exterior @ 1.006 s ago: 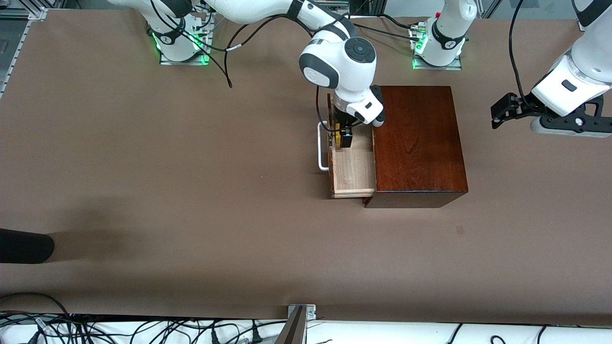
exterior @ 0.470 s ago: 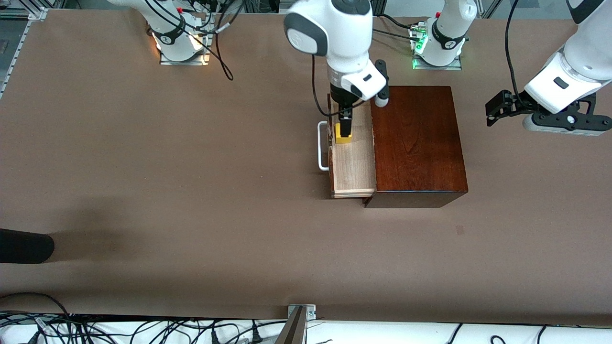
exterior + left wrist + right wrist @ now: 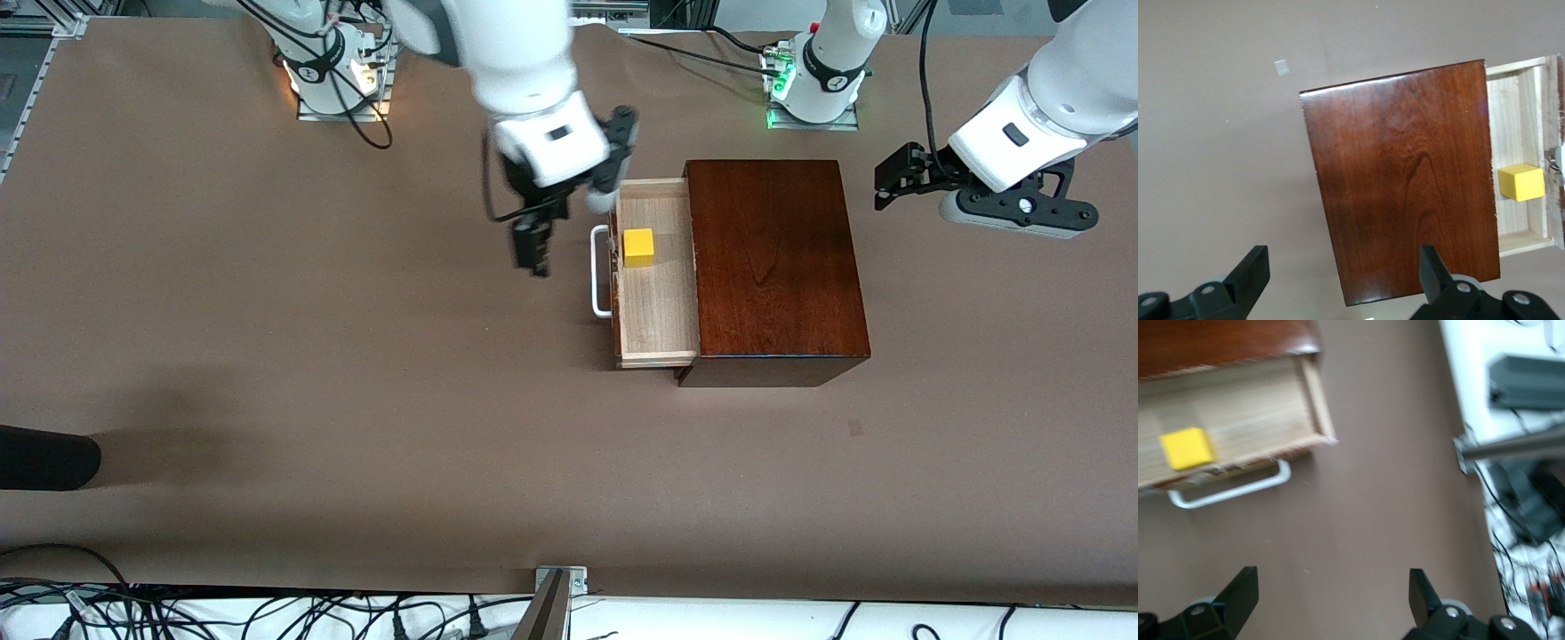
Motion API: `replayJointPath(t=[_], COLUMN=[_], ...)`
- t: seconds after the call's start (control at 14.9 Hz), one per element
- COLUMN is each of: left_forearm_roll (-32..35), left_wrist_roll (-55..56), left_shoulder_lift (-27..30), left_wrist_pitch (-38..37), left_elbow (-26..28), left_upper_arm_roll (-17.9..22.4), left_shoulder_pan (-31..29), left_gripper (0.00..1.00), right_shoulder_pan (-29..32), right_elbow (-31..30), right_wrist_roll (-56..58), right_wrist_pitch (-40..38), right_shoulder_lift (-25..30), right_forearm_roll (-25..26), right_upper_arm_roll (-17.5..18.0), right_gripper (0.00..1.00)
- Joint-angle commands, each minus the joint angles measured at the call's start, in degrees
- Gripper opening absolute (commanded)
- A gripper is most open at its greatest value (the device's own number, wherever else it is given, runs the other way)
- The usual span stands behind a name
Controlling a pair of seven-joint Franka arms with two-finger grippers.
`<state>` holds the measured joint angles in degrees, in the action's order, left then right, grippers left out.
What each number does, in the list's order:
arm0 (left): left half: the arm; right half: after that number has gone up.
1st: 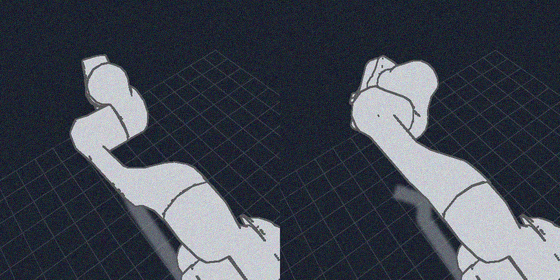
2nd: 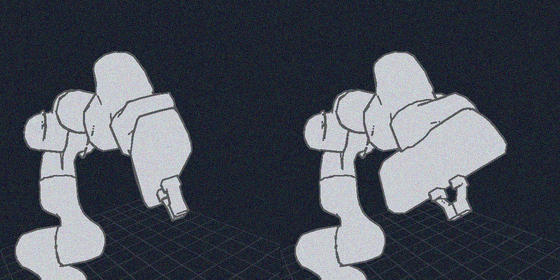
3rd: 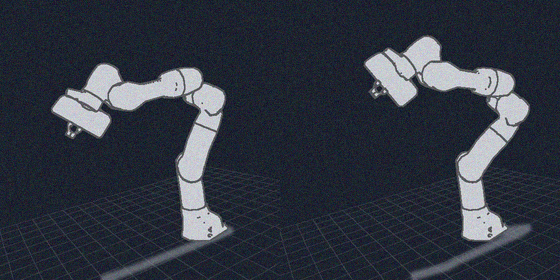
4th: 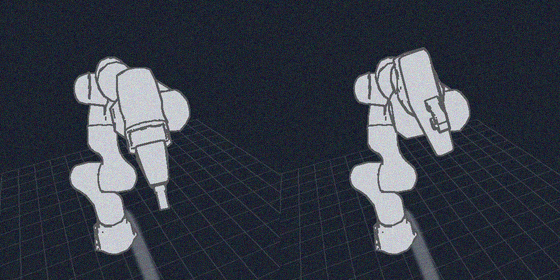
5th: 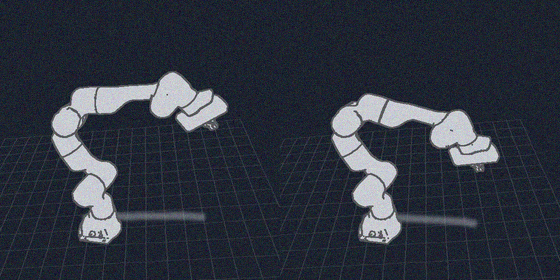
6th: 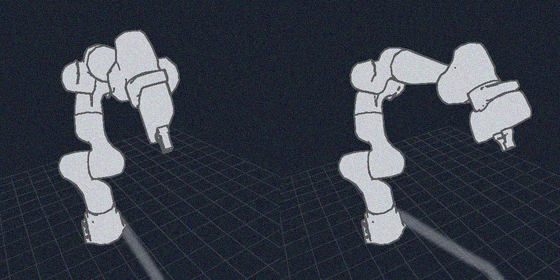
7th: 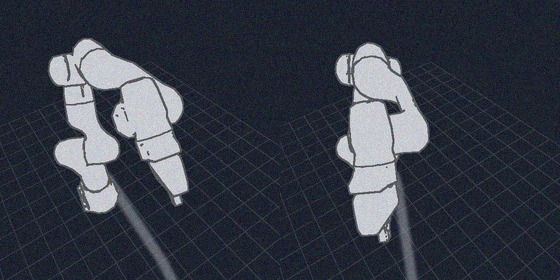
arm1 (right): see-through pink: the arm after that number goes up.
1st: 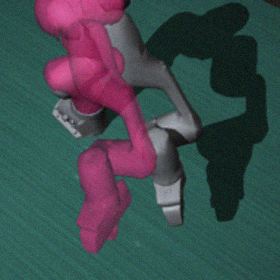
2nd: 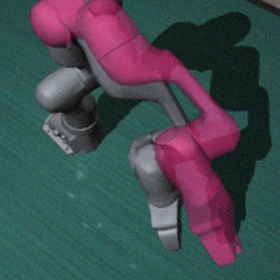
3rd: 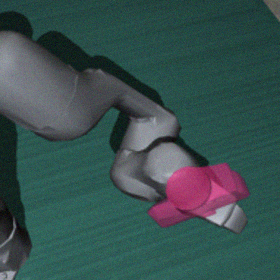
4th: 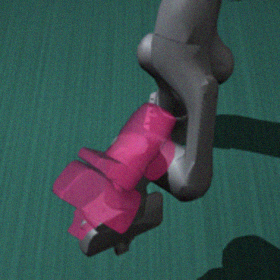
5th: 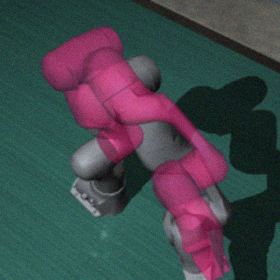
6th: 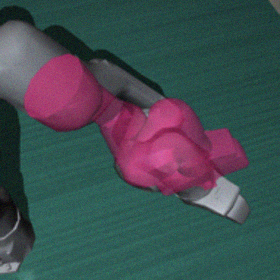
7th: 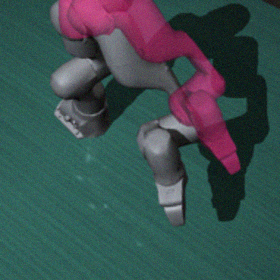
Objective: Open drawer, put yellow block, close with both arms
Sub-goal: 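Retract the right gripper while the left gripper moves to the drawer front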
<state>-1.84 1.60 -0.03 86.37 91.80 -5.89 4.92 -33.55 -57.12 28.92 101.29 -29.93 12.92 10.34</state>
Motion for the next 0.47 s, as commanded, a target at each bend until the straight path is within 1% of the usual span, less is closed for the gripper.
replayJointPath(t=[0.0,0.07,0.13,0.27,0.34,0.4], left_forearm_roll=[-1.06,-1.06,-1.06,-0.62,-0.53,-0.62], left_wrist_roll=[-0.98,-2.03,-5.69,-16.05,-18.88,-19.78], left_shoulder_lift=[-0.23,-0.41,-2.15,-5.14,-7.07,-8.83], left_wrist_pitch=[-1.38,-1.38,-1.38,-0.94,-0.76,-0.59], left_elbow=[-1.19,-1.01,-0.92,-1.19,-1.19,-1.27], left_upper_arm_roll=[-4.19,-6.30,-8.67,-12.72,-14.31,-16.06], left_shoulder_pan=[0.52,0.70,0.87,1.05,1.14,1.40], left_gripper=[1.00,1.00,1.00,1.00,1.00,1.00], right_shoulder_pan=[7.24,10.05,12.69,18.92,21.13,23.07], right_elbow=[-1.68,-1.77,-1.85,-2.12,-3.95,-7.79], right_wrist_roll=[-0.09,0.08,0.08,0.00,-0.18,-0.96], right_wrist_pitch=[-0.75,-1.27,-2.93,-7.93,-9.08,-9.01], right_shoulder_lift=[3.46,4.08,4.69,6.89,7.94,11.17], right_forearm_roll=[-2.20,-2.38,-3.07,-9.11,-11.49,-12.21], right_upper_arm_roll=[-0.06,-0.06,0.03,-0.23,-0.58,-1.28], right_gripper=[1.00,1.00,1.00,1.00,1.00,1.00])
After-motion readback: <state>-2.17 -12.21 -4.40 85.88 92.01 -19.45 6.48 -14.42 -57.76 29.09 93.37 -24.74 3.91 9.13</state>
